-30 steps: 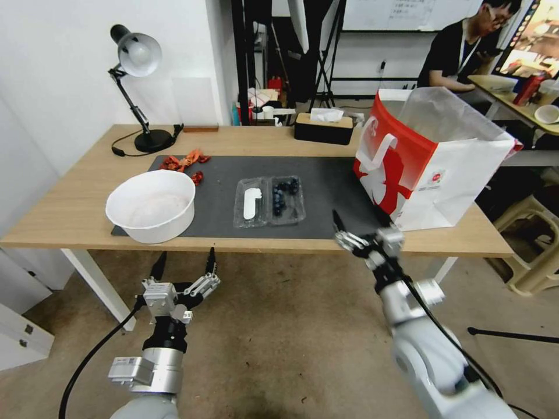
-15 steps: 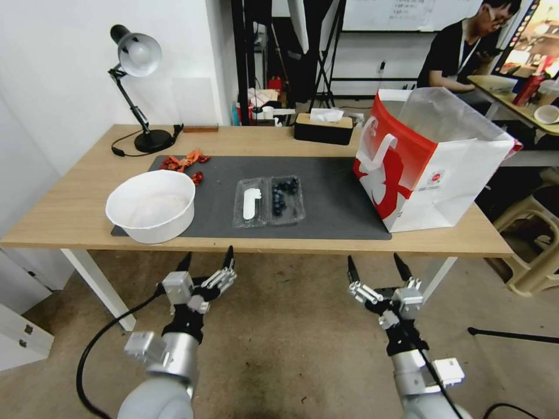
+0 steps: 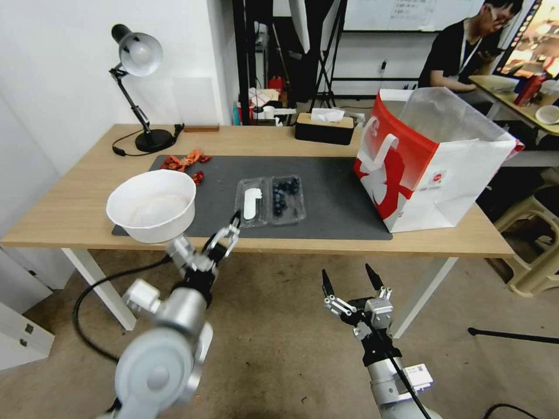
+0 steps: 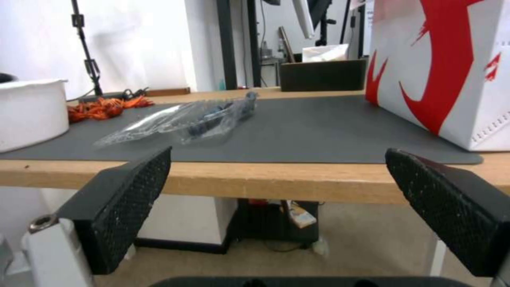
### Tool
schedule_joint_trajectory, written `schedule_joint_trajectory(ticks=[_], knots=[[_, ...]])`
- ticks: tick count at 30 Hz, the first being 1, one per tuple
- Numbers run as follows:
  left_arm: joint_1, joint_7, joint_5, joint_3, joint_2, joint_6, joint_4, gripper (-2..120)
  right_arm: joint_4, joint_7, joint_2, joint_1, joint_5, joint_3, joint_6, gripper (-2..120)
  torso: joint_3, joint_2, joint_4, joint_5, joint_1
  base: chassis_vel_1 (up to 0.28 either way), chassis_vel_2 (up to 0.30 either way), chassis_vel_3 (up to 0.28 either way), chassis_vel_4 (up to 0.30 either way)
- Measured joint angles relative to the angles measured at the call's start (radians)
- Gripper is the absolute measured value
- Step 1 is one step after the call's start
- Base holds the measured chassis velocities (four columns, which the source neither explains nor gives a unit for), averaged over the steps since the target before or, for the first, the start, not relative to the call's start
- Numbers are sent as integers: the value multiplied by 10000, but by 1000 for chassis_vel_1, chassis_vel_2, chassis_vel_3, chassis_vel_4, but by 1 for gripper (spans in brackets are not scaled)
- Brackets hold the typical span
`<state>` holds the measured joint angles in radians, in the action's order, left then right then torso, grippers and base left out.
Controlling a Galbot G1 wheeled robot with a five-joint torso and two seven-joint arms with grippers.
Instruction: Close the takeout container lid, then place the container into the takeout bag.
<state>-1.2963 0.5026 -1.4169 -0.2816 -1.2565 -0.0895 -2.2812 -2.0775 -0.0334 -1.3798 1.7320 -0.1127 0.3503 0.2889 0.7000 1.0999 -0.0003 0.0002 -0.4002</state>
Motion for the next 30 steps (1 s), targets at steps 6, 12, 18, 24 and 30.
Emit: schedule_joint_trajectory(ticks=[6,12,18,24,30], knots=[[1194,549,-593,693,-184,32,1036,100,23,40,-244,103,257,57,13,100,1,0,2,-1,1,0,0,0,0],[1983,758,-554,1256,-352,138,1810,100,145,60,-446,169,450,129,77,100,1,0,2,-1,1,0,0,0,0],[2151,903,-313,1470,-363,41,2105,100,160,83,-517,215,525,170,111,100,0,-1,3,-1,2,0,0,0,0],[2188,1041,-254,1593,-372,-158,2283,100,239,111,-552,218,562,182,148,100,0,0,3,-1,2,0,0,0,0],[2527,1122,-181,1804,-529,-161,2666,100,264,135,-592,224,603,160,168,100,0,0,3,-1,2,0,0,0,0]])
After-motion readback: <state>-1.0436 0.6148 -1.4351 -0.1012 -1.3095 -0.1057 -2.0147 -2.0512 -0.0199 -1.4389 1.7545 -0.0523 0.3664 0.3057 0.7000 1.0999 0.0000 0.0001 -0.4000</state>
